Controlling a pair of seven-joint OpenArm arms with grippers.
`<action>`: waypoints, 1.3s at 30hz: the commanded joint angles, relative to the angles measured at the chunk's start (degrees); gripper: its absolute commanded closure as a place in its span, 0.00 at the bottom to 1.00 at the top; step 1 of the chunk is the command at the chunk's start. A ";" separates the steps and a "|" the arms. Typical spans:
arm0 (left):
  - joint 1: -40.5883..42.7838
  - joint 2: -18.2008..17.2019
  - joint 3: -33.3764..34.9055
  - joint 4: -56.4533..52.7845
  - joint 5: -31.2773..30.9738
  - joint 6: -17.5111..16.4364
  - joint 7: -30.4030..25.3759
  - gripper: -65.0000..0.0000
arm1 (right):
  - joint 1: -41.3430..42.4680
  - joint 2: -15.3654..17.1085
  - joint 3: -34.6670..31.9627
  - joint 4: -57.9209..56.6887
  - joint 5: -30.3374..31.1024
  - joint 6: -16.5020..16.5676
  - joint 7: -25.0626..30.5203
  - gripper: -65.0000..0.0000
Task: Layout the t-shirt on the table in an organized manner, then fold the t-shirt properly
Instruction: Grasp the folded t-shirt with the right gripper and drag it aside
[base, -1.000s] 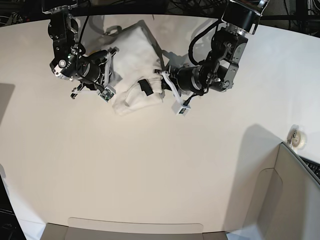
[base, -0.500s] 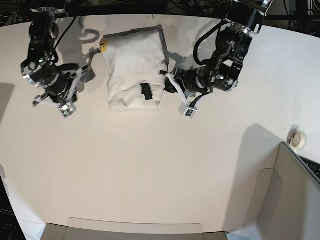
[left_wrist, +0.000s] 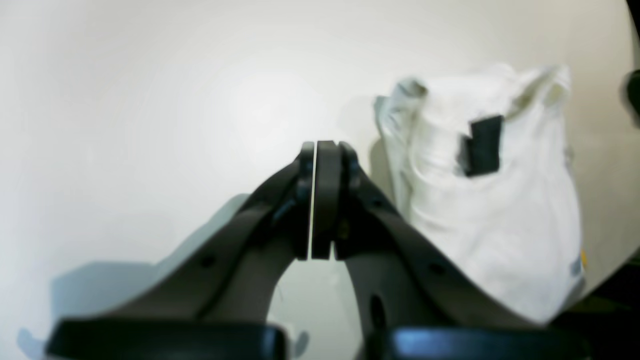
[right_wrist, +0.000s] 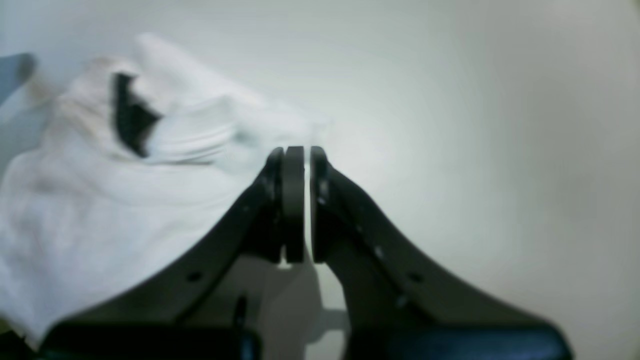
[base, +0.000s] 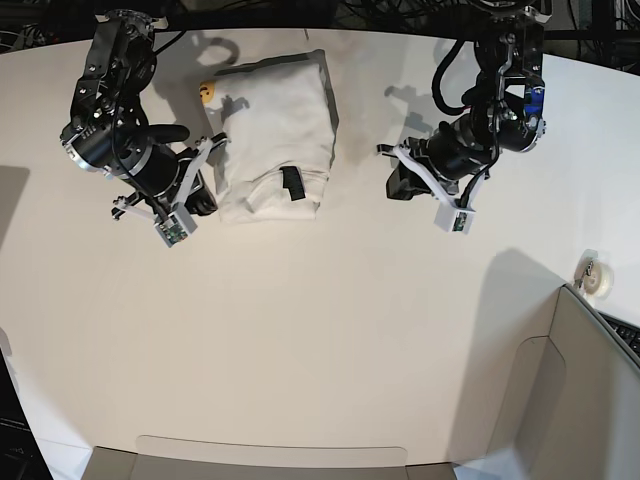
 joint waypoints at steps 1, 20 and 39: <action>0.24 -1.81 -0.65 0.66 -0.10 0.07 -0.93 1.00 | -0.29 -0.03 0.06 1.07 0.90 0.10 0.98 0.98; 3.31 -4.36 -0.56 0.58 -0.10 0.07 -1.02 1.00 | -5.56 0.14 -11.19 -13.17 -10.97 0.10 11.01 0.98; 4.37 -4.27 -0.56 0.75 -0.10 -0.29 -1.02 1.00 | -4.68 35.57 -10.40 -20.29 -13.25 0.10 13.38 0.98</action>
